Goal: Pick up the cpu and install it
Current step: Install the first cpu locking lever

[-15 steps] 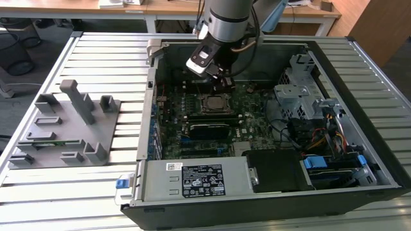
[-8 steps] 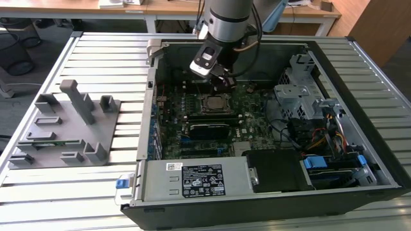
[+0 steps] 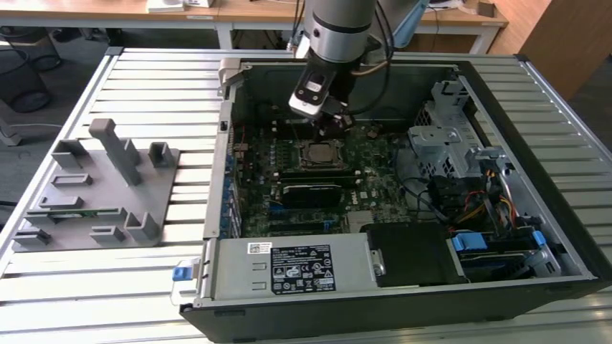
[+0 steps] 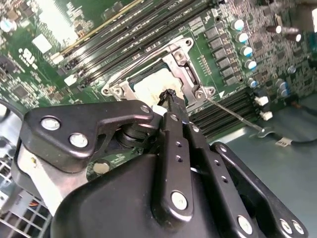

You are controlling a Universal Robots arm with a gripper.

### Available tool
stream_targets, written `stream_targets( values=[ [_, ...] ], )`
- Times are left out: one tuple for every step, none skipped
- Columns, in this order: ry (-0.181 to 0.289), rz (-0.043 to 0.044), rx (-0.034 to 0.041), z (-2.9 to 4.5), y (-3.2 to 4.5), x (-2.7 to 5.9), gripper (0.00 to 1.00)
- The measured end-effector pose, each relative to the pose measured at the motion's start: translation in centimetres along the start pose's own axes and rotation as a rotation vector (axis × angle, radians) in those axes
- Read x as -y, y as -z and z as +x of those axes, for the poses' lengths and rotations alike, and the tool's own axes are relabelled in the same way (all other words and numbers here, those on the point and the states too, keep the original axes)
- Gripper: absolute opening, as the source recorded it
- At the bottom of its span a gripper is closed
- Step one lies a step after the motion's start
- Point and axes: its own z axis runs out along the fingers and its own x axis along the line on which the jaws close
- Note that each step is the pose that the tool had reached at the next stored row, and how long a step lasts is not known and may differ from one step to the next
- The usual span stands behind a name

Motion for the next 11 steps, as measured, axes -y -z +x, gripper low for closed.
stream_targets(
  values=[
    [0.015, 0.0004, 0.0005, 0.0, 0.0, 0.0, 0.11],
    [0.031, 0.001, 0.0011, 0.0, 0.0, 0.0, 0.11],
    [0.045, 0.0015, 0.0016, 0.0, 0.0, 0.0, 0.11],
    [0.055, 0.0019, 0.002, 0.0, 0.0, 0.0, 0.11],
    [0.063, 0.0021, 0.0023, 0.01, 0.0, 0.02, 0.11],
    [0.071, 0.0023, 0.0026, 0.02, 0.0, 0.04, 0.11],
    [0.079, 0.0026, 0.0029, 0.03, 0.0, 0.05, 0.11],
    [0.088, 0.0029, 0.0032, 0.03, 0.0, 0.06, 0.11],
    [0.099, 0.0032, 0.0035, 0.04, -0.01, 0.06, 0.11],
    [0.111, 0.0036, 0.0039, 0.04, -0.01, 0.07, 0.11],
    [0.123, 0.0041, 0.0043, 0.04, -0.01, 0.08, 0.11]
  ],
)
